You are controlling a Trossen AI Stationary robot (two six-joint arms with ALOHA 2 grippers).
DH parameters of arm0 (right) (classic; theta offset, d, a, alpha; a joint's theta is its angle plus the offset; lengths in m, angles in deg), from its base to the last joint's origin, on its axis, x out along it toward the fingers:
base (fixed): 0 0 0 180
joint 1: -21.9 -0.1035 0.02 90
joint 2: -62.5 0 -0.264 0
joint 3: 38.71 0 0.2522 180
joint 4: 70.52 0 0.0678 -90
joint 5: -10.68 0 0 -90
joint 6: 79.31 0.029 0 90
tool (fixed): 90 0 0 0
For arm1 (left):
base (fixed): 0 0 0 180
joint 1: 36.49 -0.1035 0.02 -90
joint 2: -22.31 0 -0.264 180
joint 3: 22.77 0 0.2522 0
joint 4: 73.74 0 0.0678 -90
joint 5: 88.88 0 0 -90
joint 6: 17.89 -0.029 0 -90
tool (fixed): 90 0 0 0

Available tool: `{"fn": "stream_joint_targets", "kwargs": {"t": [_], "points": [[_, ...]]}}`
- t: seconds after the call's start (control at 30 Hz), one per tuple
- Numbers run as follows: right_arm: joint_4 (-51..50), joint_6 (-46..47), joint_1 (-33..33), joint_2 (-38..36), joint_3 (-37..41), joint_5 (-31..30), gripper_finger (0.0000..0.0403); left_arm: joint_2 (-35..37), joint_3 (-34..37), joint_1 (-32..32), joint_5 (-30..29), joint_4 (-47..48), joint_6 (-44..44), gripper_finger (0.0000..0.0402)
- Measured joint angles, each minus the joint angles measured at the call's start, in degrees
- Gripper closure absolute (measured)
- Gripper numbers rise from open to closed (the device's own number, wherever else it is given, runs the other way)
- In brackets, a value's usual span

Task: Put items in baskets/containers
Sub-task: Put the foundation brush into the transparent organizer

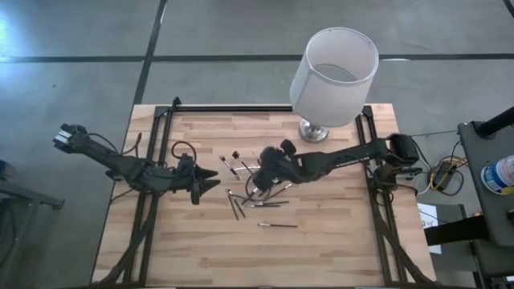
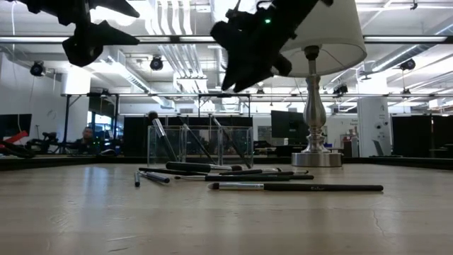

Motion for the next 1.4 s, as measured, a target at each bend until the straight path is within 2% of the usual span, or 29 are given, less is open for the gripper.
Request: {"fn": "stream_joint_targets", "kwargs": {"t": [0.13,0.2,0.33,0.47,0.57,0.8,0.9,1.07,1.2,1.4], "points": [[-9.12,-9.63,-1.48,0.07,-0.72,13.78,0.0243,0.0,0.0,0.02,0.0,0.31,-0.09,0.0197],[-9.95,-13.89,-2.28,0.53,-0.18,17.82,0.025,0.0,0.02,0.02,0.0,0.68,-0.07,0.0197],[-8.17,-26.34,-3.8,2.29,-1.09,18.97,0.0261,0.0,1.34,0.02,0.03,1.55,1.61,0.0197],[-6.89,-42.18,-4.62,6.82,-6.09,19.29,0.0268,0.0,3.73,0.11,0.39,1.44,6.84,0.0197],[-9.73,-49.09,-4.49,12.1,-11.55,19.36,0.0268,0.0,5.28,0.61,0.6,1.43,10.78,0.0197],[-24.44,-53.6,-1.8,24.19,-27.79,19.29,0.0273,0.0,6.46,3.68,0.61,-0.94,13.79,0.0197],[-27.12,-57.34,-1.39,28.4,-33.42,21.8,0.0282,-0.02,6.43,4.97,-0.51,-1.52,13.76,0.0197],[-32.76,-61.38,-1.33,34.64,-42.2,22.3,0.0296,0.0,6.43,6.22,-2.55,-2.05,13.6,0.0197],[-33.7,-60.97,-0.87,36.18,-44.77,26.58,0.0305,0.0,6.43,6.58,-3.44,-2.02,13.27,0.0197],[-33.71,-60.94,-0.66,36.74,-42.92,26.28,0.0314,0.0,6.45,6.62,-4.44,-2.03,12.25,0.0197]]}}
